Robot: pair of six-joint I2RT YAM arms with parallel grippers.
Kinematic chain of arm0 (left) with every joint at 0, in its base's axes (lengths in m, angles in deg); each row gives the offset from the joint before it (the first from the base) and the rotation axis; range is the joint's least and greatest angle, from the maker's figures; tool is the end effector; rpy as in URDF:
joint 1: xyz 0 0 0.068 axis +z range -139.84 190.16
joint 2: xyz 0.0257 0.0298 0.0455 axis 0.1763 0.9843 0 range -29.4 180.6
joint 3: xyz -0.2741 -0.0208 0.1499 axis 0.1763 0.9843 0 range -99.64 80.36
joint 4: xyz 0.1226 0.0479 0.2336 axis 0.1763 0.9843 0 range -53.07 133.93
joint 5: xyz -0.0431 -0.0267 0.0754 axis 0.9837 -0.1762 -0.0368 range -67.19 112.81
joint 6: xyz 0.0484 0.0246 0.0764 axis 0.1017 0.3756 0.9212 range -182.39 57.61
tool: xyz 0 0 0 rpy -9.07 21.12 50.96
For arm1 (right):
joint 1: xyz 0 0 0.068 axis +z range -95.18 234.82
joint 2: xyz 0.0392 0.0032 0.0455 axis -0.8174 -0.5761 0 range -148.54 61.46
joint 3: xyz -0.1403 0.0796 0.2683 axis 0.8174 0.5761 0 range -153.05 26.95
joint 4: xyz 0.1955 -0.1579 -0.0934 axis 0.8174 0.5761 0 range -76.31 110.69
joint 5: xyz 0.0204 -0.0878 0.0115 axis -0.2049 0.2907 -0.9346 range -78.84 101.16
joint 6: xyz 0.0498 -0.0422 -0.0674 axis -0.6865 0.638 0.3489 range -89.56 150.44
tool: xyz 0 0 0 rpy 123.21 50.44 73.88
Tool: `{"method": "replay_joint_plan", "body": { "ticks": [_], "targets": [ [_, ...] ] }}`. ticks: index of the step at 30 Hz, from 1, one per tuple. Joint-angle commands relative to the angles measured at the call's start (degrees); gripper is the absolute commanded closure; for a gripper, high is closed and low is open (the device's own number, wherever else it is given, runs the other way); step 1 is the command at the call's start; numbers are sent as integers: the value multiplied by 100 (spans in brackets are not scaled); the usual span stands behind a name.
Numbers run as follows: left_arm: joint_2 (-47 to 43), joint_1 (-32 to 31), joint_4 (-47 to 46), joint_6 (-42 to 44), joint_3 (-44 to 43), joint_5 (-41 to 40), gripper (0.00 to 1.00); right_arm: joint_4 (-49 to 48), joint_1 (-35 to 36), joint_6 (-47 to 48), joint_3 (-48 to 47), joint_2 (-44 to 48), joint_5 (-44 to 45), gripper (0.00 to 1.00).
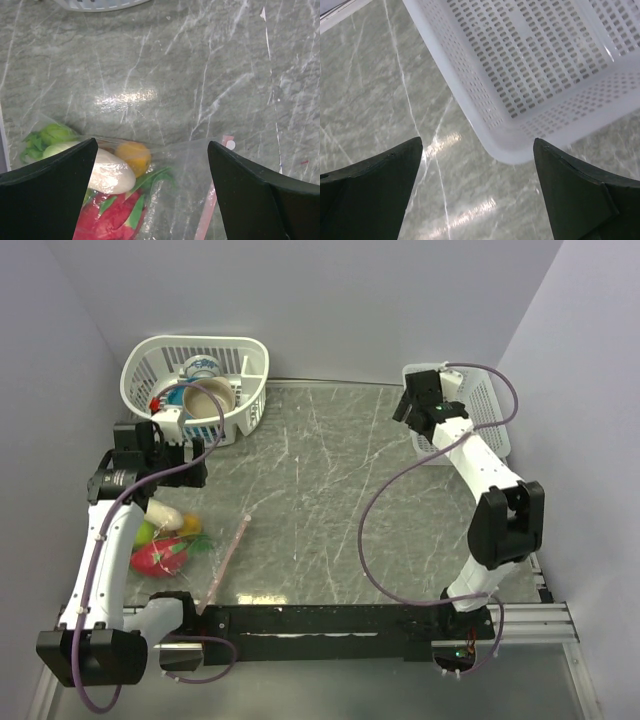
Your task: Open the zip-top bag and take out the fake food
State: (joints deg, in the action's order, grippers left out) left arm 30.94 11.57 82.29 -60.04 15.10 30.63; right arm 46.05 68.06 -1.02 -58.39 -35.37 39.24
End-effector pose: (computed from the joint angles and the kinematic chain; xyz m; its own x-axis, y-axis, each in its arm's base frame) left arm 0.2352 -0.0058 0.3580 -0.6447 0.0246 -0.7641 0.1055 0.9928 -0.0571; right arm 0.4203 0.0579 0.3222 -0.5084 0.3534 -0.7853 0.4614 0.8818 0.0981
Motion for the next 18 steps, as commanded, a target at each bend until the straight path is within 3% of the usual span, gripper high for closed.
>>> {"method": "replay_joint_plan", "body": {
  "ticks": [1, 7, 12, 18],
  "targets": [
    [-180, -9, -230, 301, 285, 326, 1, -730, 21, 403, -404, -405, 505, 0],
    [-268, -18, -257, 485, 470, 186, 1, -1073, 13, 808, -369, -1143, 849, 0],
    [-382, -18, -274, 582, 487, 62, 1, -881, 109, 458, -238, -1232, 656, 0],
    [-338, -18, -362, 503, 417, 45, 1, -880, 636, -17, 430, -802, 550, 14]
  ]
}}
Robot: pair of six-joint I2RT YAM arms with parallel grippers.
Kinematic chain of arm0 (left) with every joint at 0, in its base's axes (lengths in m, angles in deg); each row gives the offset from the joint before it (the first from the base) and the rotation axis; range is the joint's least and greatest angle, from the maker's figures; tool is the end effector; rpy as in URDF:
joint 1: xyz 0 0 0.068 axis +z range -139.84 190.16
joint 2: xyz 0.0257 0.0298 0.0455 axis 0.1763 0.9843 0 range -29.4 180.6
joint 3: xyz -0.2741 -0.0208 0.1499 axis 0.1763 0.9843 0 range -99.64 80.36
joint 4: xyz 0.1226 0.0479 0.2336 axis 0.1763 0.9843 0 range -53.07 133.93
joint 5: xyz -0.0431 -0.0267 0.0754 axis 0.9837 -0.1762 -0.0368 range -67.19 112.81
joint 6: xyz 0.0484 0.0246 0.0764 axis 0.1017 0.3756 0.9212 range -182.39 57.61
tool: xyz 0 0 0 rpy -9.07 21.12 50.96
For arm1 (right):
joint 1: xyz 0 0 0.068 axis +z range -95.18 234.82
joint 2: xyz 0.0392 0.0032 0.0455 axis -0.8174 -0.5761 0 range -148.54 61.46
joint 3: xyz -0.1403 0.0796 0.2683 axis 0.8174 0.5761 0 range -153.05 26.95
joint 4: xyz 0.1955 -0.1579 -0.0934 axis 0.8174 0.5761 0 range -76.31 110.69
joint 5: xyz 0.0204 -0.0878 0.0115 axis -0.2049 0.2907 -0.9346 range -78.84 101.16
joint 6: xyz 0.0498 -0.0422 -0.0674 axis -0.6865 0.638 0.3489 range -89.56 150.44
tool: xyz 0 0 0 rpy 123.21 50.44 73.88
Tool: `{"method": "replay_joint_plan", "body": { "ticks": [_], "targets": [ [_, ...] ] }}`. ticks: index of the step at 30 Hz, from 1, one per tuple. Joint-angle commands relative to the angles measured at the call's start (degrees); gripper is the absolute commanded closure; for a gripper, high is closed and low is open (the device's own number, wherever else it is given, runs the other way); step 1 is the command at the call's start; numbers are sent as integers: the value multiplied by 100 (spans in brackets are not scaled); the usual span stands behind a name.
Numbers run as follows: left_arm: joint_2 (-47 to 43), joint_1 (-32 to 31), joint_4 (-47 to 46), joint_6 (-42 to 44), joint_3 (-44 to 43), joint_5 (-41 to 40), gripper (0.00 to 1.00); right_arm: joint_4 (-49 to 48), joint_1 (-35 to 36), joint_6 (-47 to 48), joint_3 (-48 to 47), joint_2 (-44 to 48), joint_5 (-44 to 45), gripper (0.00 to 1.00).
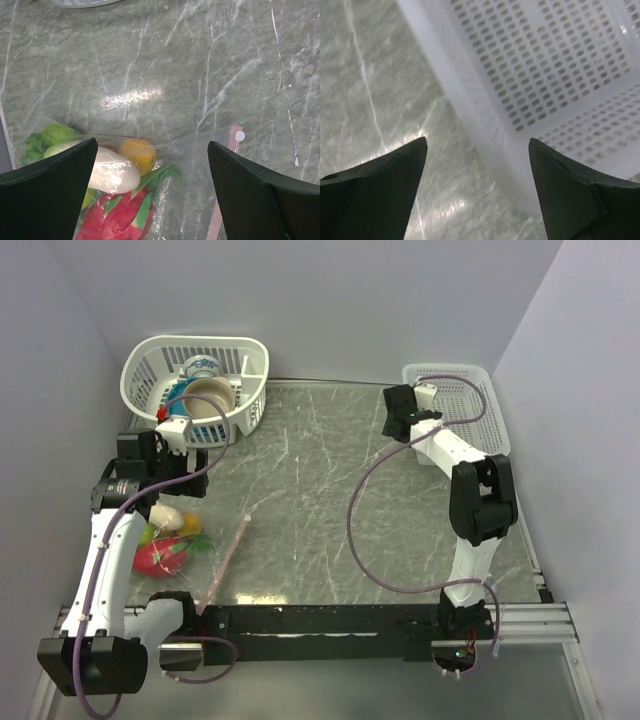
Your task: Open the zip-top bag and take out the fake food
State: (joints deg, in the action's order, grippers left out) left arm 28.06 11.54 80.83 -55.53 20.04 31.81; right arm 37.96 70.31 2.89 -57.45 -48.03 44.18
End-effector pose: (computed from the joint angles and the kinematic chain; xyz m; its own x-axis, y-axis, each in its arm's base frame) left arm 0.2235 -0.0079 0.3401 -0.6405 0.1024 -0.7611 0.1717 0.9851 -0.0120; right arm 0.4652 0.0810 0.2388 -0.5939 0.2378 -0.7686 0.4428 0.8942 -0.0655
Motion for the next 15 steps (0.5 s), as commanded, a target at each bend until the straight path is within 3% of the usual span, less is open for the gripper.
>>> {"method": "replay_joint_plan", "body": {
  "ticks": [1, 6, 11, 15],
  "targets": [
    [-41, -16, -224, 44, -103, -82, 1, -46, 568, -496, 502, 594, 82, 18],
    [-137, -16, -215, 105, -279, -213, 1, -37, 1070, -1032, 1083, 1122, 109, 32],
    [-348, -16, -259, 202, -253, -407, 1, -107, 1544, -1497, 1812, 1764, -67, 54],
    [-463, -24, -215, 246, -200, -416, 1, -72, 2009, -1596, 2216, 2141, -172, 61]
  ]
}}
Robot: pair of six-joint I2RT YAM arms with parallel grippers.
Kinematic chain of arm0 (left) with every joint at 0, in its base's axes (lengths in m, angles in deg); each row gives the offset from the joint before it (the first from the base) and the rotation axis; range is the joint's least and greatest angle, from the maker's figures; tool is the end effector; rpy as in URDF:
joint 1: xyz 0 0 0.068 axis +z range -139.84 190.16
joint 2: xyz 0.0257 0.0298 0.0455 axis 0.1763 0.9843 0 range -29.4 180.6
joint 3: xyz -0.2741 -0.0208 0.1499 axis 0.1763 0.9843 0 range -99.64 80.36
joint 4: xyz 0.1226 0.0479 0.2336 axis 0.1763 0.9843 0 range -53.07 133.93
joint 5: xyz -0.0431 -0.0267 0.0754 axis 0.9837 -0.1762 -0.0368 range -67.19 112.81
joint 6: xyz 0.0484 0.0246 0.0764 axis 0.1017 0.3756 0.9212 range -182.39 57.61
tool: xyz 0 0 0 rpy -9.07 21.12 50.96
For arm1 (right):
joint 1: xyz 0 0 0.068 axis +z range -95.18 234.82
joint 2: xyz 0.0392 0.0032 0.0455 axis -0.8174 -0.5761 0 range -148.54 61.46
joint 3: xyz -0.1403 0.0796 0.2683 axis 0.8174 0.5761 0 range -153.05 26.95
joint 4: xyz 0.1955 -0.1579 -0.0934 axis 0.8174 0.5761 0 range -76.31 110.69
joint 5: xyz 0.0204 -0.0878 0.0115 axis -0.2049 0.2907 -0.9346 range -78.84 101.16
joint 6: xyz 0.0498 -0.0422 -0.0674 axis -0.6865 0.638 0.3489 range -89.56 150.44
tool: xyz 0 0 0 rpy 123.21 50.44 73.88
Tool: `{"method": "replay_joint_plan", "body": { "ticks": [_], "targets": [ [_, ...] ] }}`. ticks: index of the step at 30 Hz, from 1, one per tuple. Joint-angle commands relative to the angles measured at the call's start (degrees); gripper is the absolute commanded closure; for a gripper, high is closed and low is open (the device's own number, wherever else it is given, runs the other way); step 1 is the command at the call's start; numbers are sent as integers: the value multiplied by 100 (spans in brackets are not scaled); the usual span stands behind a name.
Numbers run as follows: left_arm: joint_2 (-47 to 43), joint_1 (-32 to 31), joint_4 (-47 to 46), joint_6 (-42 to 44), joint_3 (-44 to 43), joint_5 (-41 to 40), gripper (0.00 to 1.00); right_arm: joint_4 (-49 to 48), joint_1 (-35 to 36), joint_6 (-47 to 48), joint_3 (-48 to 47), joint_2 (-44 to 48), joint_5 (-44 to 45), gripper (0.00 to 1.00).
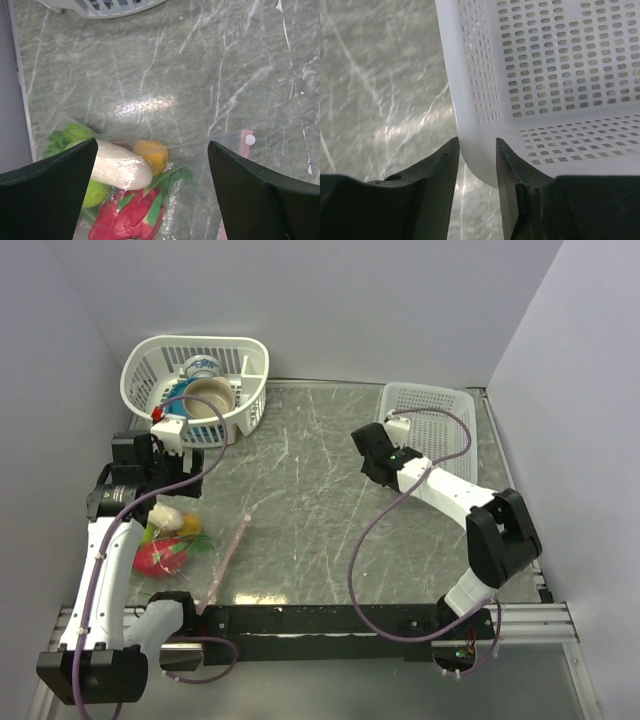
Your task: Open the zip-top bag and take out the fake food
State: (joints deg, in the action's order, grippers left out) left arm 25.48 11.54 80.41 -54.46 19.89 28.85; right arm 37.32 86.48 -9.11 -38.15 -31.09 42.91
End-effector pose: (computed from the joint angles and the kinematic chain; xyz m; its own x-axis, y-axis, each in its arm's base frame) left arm 0.2142 -0.0038 0.3505 -0.6000 0.1226 -0.7906 0.1430 0.9887 0.0448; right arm 0.3439 0.1597 0.2420 -0.6158 0.2564 -0.7450 0.2944 0.9520 0.0842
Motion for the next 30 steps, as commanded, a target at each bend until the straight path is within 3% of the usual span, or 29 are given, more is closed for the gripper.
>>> {"method": "replay_joint_plan", "body": {
  "ticks": [1, 8, 11, 14, 17, 18, 20, 21, 30],
  "targets": [
    [-214, -16, -174, 148, -167, -130, 1, 26, 533, -422, 348, 492, -28, 65],
    [-240, -16, -209, 139, -167, -139, 1, 202, 2289, -1238, 990, 642, -275, 73],
    [-161, -16, -121, 95, -324, -86, 1, 413, 3257, -1476, 842, 274, -283, 80],
    [-170, -16, -86, 122, -430, -95, 1, 1279, 3943, -1625, 350, -279, -30, 85],
    [-231, -16, -86, 157, -396, -130, 1, 1582, 4120, -1626, 77, -378, 68, 74],
    [-257, -16, -94, 157, -378, -147, 1, 1522, 4103, -1583, 129, -125, 121, 61],
    [-301, -16, -103, 157, -334, -156, 1, 1355, 3989, -1354, 190, 227, 165, 46],
    [-302, -16, -95, 140, -325, -147, 1, 1250, 3919, -1293, 173, 516, 174, 29],
    [-372, -7, -33, 174, -369, -182, 1, 1118, 3312, -475, -819, 520, 51, 19]
  ]
}}
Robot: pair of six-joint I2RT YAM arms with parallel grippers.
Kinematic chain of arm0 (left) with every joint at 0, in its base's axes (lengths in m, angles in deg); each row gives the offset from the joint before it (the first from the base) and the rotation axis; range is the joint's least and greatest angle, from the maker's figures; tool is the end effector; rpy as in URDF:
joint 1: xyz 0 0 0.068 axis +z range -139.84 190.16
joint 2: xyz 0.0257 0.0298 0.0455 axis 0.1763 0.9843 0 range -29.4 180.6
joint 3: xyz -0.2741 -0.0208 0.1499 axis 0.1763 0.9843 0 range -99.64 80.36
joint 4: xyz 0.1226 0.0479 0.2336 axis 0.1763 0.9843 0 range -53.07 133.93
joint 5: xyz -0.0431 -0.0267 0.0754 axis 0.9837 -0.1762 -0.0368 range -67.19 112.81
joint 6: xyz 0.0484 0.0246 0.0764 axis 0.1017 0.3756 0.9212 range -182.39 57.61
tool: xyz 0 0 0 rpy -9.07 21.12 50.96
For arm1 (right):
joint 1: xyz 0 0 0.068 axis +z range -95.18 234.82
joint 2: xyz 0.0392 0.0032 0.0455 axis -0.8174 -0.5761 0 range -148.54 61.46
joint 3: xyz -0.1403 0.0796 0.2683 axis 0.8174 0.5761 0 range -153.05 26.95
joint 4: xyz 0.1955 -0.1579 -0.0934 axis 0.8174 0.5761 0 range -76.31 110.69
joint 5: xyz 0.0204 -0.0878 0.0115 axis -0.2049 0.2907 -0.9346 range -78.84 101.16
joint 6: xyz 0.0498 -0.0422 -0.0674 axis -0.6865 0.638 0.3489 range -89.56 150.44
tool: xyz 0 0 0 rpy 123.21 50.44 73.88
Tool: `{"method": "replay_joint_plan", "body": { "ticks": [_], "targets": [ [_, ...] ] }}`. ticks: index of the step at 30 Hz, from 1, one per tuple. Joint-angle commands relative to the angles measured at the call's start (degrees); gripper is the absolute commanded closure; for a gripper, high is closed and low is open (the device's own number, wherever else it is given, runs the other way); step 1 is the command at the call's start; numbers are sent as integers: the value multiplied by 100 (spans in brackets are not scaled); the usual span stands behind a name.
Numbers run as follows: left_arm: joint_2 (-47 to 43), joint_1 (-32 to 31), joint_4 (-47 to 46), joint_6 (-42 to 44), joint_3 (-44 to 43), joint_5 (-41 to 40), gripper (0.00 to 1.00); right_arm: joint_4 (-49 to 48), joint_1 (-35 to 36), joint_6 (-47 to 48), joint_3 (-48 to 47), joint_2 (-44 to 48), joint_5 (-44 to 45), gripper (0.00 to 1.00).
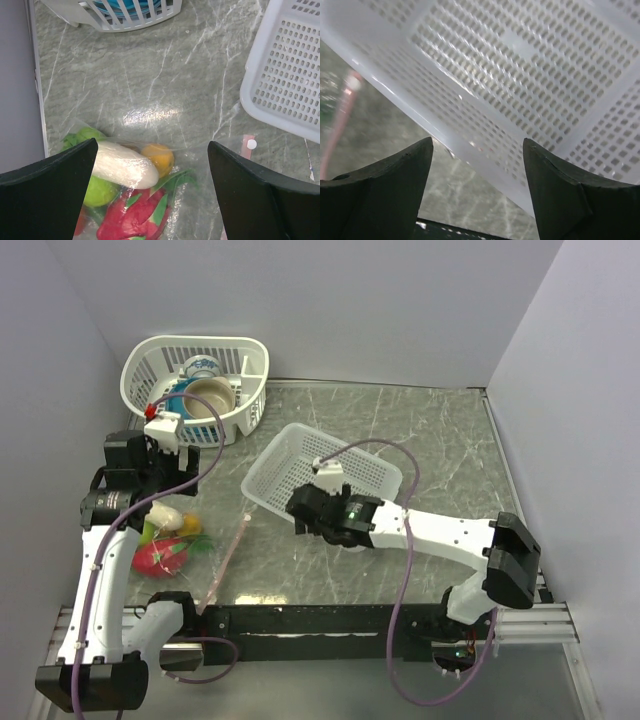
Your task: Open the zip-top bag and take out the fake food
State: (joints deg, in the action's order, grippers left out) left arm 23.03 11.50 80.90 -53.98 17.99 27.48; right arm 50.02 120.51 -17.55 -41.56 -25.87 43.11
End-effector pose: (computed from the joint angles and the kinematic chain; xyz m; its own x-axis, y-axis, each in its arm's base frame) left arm 0.2030 -0.0022 0.3696 -0.5470 0.1328 -0.8265 0.1253 0.9892 0.0760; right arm 0.1837 0.2977 0.2743 -0.7082 -0.0364 -0.7051 -0.1832 0.9739 0.1338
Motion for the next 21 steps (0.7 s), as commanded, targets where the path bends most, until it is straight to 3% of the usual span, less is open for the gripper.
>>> {"method": "replay_joint_plan", "body": {
  "ticks": [1, 7, 13, 17, 21],
  "targets": [
    [-153, -20, -72, 135, -179, -62, 1, -205, -109, 491, -540, -47, -73, 18],
    [-198, -11, -230, 135, 83, -132, 1, -470, -241, 589, -1304, -924, -408, 16],
    [-153, -3, -459, 240, 471, -449, 1, 49, -338, 88, -2649, -2297, -566, 20],
    [-215, 164, -362, 512, 515, -432, 1, -757, -92, 316, -1687, -1860, -733, 17],
    [-49, 349, -380, 548, 445, -247, 1, -786, -12, 421, -1069, -1586, -900, 17]
  ]
}}
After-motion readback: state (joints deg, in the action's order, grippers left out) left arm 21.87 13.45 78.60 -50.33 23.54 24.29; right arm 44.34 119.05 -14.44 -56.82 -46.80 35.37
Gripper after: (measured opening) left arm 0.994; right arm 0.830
